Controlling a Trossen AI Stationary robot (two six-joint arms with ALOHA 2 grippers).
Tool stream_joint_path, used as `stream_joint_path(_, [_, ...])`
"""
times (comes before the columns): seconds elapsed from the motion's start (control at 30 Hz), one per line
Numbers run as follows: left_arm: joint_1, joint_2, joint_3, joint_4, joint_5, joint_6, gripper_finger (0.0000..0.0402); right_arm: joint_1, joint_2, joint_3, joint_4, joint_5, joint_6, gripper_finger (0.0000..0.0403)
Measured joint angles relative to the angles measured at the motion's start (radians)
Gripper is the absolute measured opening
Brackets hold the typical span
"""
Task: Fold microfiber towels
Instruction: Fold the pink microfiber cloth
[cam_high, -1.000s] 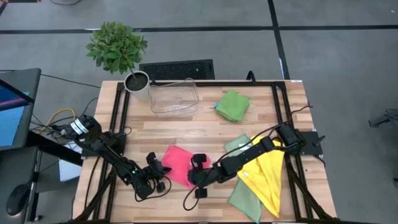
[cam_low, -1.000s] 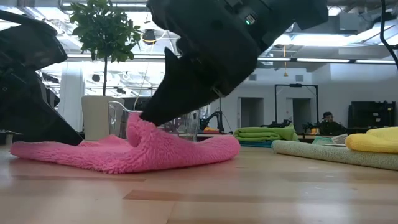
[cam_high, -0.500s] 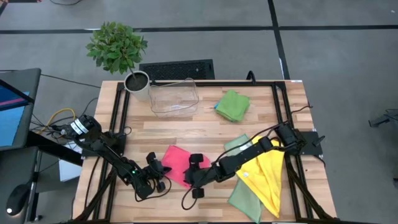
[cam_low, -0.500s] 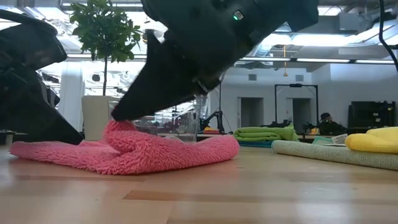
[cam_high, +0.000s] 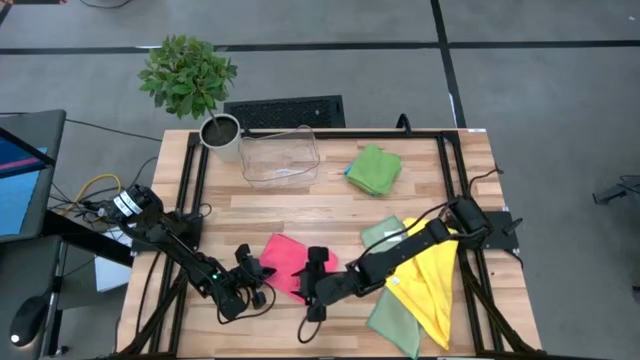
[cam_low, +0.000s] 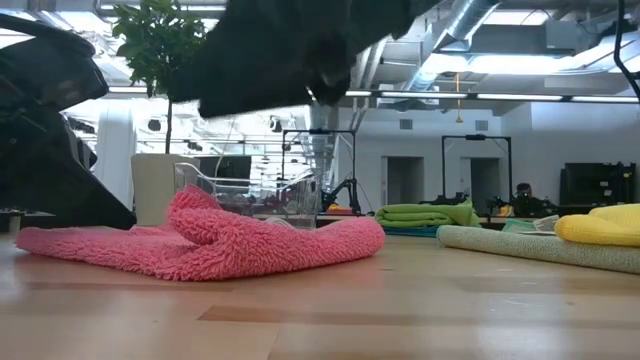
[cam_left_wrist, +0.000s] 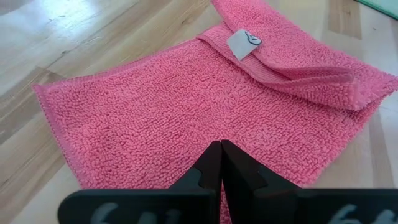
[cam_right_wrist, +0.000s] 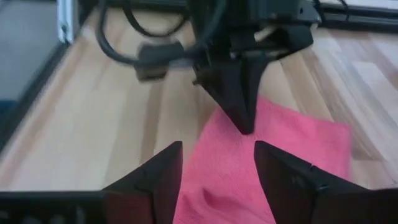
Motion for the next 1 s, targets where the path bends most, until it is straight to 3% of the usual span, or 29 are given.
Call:
stream_joint_path(0.67, [0.000,0.000,0.000,-0.004,-0.018,0.003,0.0000,0.003,0.113,-0.001,0.014,-0.005,0.157,0.0226])
stream_joint_path(0.8, [0.000,0.000,0.000,-0.006,-0.021,0.003,0.0000,0.003,0.114,-0.001,0.010,-0.009,0.163,0.0182])
stream_joint_path(1.0, [0.000,0.000,0.000,-0.007,-0.025,0.003,0.0000,-0.012,0.113,0.005,0.010,-0.019,0.160,0.0045])
